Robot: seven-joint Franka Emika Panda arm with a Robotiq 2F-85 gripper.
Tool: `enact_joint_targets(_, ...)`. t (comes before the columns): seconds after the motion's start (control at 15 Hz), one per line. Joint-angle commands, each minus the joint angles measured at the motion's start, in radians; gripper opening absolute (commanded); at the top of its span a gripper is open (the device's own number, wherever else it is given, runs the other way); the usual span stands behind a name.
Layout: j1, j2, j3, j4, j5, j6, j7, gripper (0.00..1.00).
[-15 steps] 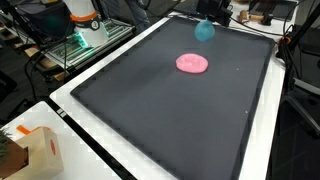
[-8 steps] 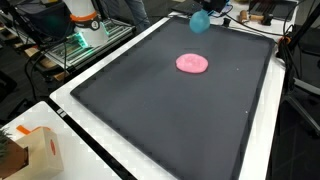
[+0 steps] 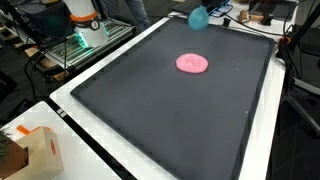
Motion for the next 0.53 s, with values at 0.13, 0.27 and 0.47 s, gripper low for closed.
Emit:
enact_joint_targets(0.13, 0.008, -0.001, -0.002, 0.001, -0.008, 0.001, 0.004, 0.25)
enact_joint_targets(0.27, 0.009, 0.001, -0.001, 0.003, -0.008, 0.001, 0.004, 0.50)
enact_joint_targets(0.47, 0.008, 0.003, -0.001, 0.005, -0.008, 0.001, 0.004, 0.50)
